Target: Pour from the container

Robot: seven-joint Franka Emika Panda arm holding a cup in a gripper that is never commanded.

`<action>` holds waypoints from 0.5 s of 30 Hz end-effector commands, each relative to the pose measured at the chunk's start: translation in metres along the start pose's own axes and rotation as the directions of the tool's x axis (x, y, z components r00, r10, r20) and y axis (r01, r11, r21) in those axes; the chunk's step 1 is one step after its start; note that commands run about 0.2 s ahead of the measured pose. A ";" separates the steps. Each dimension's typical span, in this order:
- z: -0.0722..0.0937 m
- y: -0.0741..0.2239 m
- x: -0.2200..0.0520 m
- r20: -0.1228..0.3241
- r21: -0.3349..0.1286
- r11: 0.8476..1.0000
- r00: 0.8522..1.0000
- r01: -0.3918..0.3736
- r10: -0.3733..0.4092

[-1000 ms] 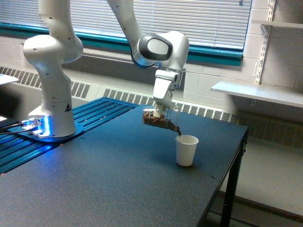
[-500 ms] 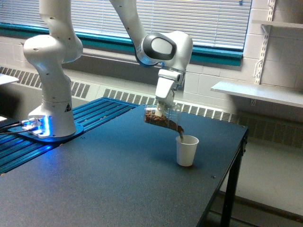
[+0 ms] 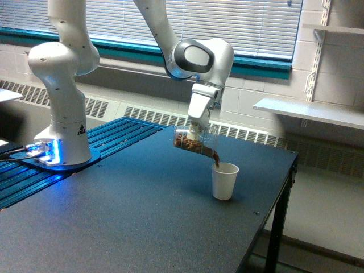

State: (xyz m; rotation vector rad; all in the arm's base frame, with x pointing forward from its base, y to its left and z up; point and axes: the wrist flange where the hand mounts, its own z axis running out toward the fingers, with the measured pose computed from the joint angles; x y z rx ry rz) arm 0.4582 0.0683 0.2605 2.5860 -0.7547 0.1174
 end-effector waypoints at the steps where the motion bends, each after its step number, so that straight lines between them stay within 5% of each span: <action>1: -0.004 -0.005 -0.001 0.005 -0.004 1.000 1.000 -0.004 0.004; 15: -0.009 -0.009 0.006 0.026 -0.022 1.000 1.000 -0.007 0.007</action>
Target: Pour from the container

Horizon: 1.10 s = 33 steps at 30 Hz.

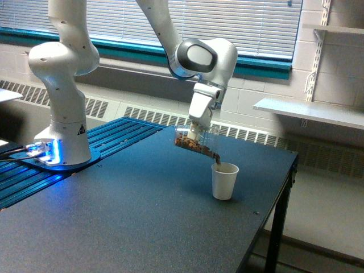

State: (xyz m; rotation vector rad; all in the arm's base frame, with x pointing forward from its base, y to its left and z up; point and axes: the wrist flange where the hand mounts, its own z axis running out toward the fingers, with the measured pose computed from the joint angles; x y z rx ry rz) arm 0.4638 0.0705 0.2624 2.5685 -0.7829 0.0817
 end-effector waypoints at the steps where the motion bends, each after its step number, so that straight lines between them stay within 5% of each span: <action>1: -0.007 -0.005 0.001 0.002 -0.004 1.000 1.000 0.009 -0.009; 33: -0.019 -0.010 0.014 0.059 -0.077 0.996 0.998 0.034 -0.030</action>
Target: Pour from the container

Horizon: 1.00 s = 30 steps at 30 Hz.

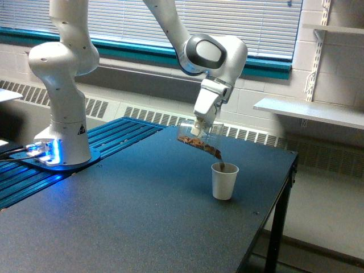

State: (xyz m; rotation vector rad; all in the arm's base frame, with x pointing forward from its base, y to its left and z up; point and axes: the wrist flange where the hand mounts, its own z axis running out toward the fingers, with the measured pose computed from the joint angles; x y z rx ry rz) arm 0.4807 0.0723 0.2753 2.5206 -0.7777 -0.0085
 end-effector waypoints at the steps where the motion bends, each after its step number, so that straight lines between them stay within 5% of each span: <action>1: -0.006 -0.005 -0.002 0.009 -0.015 1.000 1.000 0.022 -0.022; 30: -0.016 -0.009 0.001 0.057 -0.061 0.997 0.998 0.044 -0.041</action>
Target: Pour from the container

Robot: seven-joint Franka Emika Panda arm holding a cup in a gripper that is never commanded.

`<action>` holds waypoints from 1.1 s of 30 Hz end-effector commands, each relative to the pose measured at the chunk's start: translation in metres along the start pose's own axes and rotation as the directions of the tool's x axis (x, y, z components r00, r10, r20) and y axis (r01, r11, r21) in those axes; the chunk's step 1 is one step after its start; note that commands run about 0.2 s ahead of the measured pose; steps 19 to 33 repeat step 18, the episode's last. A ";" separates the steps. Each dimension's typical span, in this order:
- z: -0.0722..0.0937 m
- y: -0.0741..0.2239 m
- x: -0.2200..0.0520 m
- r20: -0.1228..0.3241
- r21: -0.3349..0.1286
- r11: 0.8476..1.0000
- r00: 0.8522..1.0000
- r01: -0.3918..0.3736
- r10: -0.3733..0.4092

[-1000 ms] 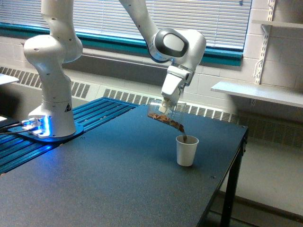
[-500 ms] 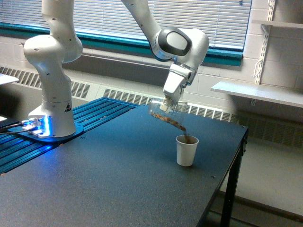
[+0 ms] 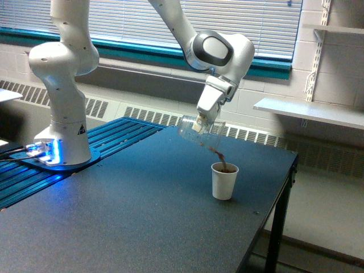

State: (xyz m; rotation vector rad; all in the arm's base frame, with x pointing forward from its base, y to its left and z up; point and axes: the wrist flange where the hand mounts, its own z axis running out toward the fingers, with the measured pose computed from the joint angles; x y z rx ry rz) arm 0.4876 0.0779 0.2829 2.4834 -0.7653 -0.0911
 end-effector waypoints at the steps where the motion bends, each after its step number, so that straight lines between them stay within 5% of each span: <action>1: -0.007 -0.005 -0.003 0.014 -0.010 1.000 1.000 0.027 -0.027; 33: -0.006 -0.004 -0.002 0.020 0.007 1.000 1.000 0.021 -0.021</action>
